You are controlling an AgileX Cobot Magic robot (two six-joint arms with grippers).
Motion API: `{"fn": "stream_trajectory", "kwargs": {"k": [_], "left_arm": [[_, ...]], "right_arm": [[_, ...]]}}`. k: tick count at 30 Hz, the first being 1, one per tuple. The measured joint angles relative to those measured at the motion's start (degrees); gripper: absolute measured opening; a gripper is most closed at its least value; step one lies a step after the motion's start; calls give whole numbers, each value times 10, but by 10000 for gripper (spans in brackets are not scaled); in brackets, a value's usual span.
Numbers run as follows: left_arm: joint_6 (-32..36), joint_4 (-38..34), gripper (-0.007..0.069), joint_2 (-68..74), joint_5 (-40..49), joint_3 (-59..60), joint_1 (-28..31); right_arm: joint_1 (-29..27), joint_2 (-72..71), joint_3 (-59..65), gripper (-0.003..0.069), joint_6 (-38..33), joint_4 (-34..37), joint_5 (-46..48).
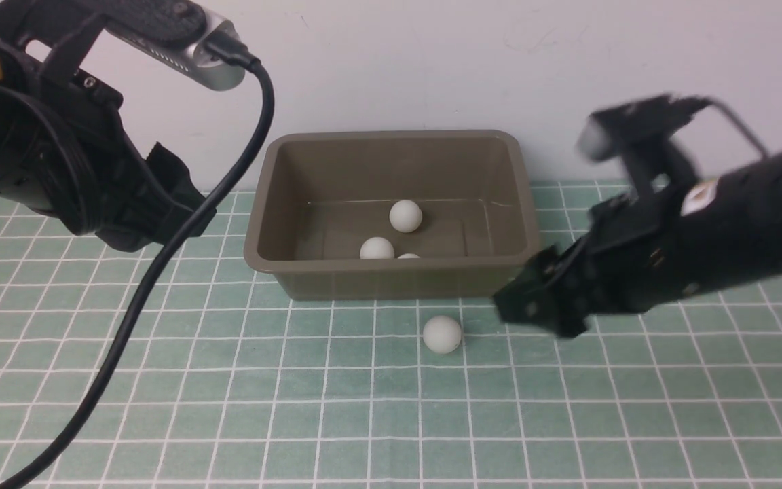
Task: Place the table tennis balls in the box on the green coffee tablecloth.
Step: 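Reach for and grasp a ping pong ball on the table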
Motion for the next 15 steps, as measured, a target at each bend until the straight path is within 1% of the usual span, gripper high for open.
{"fn": "stream_trajectory", "kwargs": {"k": [6,15], "left_arm": [[-1,0,395,0,1,0,0],[-1,0,395,0,1,0,0]], "right_arm": [[8,86,0,475,26,4,-82],[8,135,0,481,35,9,-161]]}}
